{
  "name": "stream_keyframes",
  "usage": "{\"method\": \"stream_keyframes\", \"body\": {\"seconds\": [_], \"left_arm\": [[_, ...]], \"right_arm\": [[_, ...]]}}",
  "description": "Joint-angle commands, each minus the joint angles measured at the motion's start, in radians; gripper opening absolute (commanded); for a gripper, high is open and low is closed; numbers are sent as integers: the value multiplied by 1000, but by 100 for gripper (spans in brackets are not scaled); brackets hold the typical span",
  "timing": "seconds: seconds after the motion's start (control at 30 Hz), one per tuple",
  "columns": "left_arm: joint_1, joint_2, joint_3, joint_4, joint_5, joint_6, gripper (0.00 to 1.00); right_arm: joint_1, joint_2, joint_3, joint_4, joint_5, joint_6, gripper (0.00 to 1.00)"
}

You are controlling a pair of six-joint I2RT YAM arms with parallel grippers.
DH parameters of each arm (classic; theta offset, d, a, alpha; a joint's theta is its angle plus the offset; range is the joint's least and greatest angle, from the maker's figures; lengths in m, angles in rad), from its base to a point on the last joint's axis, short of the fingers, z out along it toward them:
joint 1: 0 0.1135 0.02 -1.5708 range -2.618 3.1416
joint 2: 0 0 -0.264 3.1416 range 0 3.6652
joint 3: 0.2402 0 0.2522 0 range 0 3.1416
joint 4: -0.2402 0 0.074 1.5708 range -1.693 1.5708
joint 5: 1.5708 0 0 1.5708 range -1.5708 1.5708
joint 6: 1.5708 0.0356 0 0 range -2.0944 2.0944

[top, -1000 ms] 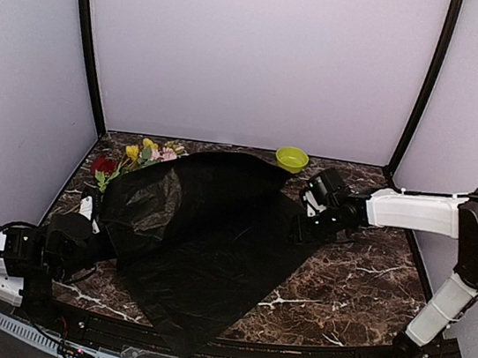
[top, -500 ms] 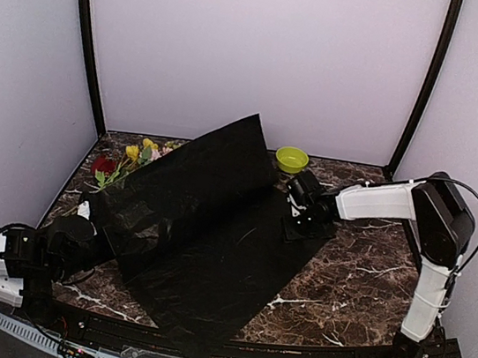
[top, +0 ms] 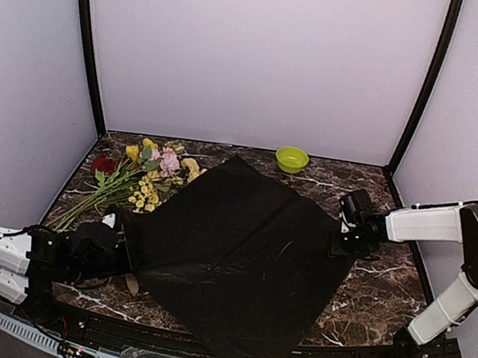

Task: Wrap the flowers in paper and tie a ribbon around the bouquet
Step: Place the flattened wrapping paper at the center of the board.

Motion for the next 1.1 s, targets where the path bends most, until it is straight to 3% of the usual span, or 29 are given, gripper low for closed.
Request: {"method": "stream_keyframes", "body": {"seconds": [0.0,0.27,0.57,0.6,0.7,0.83,0.93,1.07], "left_arm": [[13,160,101,108,41,113,0],[40,390,178,236,119,194,0],[46,582,292,306,217,222,0],[46,580,298,303,219,222,8],[51,530,323,245,181,254,55],[145,392,396,44,202,422,81],[328,294,466,-96,336,526,86],[581,259,615,-318,380,649,84]], "right_arm": [[-92,-1,-40,-154,-38,-5,54],[-192,-178,-8,-237,-62,-25,55],[-183,-319,23,-228,-311,-9,56],[-180,-325,18,-210,-341,-5,55],[-161,-337,3,-191,-387,16,54],[-116,-355,-11,-181,-425,32,52],[-89,-376,-4,-184,-437,36,52],[-71,-393,3,-190,-458,27,52]]}}
